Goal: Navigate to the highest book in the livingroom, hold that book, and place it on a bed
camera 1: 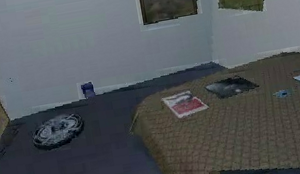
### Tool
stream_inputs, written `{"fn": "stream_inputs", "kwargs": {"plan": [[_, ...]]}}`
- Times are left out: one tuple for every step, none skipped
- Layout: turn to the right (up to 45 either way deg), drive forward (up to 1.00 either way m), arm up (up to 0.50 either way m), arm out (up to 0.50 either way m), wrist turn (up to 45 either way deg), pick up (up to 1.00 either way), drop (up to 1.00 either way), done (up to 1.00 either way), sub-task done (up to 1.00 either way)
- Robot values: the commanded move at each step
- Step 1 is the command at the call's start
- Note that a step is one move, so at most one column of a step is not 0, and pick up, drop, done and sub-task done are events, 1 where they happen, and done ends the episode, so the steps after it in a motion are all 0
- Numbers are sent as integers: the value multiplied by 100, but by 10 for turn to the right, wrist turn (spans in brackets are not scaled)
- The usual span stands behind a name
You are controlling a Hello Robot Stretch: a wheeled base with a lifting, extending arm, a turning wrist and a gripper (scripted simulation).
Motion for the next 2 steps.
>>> {"fn": "stream_inputs", "kwargs": {"plan": [[-450,0,0,0,0,0,0,0,0],[-450,0,0,0,0,0,0,0,0]]}}
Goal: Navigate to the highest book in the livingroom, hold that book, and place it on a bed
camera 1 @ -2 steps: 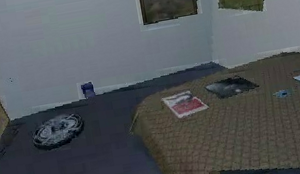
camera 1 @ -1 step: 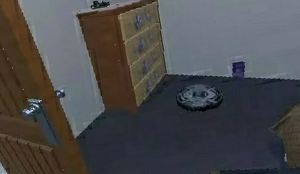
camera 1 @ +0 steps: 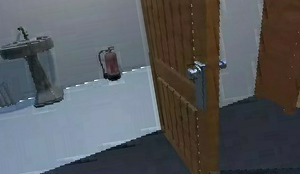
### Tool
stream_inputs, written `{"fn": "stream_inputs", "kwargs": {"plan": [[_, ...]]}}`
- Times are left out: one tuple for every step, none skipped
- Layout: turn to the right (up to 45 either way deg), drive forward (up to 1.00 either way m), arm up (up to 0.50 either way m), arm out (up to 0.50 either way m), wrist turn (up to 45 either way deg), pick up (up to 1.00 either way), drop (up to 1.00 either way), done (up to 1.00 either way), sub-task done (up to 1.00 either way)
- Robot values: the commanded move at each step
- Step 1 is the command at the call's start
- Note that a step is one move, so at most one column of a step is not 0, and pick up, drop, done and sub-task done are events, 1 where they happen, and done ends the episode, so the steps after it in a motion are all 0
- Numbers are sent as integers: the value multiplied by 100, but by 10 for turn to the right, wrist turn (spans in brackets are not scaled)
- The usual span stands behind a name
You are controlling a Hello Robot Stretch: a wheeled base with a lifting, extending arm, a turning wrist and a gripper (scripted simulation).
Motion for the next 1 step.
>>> {"fn": "stream_inputs", "kwargs": {"plan": [[-60,0,0,0,0,0,0,0,0]]}}
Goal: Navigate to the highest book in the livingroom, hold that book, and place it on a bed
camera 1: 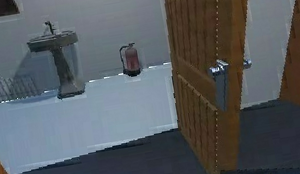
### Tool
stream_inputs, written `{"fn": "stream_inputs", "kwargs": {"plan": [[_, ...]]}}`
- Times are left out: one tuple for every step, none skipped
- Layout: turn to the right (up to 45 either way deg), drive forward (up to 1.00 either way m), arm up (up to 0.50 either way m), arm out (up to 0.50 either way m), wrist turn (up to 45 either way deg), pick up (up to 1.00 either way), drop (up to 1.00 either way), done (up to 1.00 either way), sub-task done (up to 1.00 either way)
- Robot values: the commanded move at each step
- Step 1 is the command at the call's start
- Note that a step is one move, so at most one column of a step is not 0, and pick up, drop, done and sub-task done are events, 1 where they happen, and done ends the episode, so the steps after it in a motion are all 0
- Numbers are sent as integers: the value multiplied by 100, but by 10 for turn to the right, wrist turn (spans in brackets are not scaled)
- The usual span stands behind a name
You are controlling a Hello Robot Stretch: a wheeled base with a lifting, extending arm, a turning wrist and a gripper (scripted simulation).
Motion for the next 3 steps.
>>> {"fn": "stream_inputs", "kwargs": {"plan": [[450,0,0,0,0,0,0,0,0],[450,0,0,0,0,0,0,0,0],[450,0,0,0,0,0,0,0,0]]}}
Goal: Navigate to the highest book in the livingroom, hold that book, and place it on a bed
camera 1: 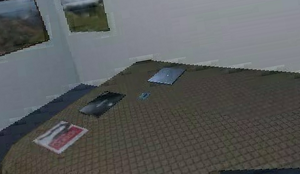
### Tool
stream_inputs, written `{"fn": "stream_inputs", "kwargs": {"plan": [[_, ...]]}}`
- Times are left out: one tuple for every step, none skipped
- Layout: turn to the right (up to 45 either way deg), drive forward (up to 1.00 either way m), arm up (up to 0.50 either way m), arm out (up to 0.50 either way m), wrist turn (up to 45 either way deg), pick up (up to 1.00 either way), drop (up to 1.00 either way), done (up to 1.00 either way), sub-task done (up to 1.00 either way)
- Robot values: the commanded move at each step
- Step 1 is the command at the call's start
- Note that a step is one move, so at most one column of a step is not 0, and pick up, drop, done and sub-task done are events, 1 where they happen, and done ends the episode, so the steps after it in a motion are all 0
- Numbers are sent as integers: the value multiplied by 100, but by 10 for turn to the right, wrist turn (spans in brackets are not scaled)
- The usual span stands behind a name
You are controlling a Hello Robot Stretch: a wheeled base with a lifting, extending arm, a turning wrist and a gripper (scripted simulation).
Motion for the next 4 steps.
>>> {"fn": "stream_inputs", "kwargs": {"plan": [[30,0,0,0,0,0,0,0,0],[-450,0,0,0,0,0,0,0,0],[-450,0,0,0,0,0,0,0,0],[-330,0,0,0,0,0,0,0,0]]}}
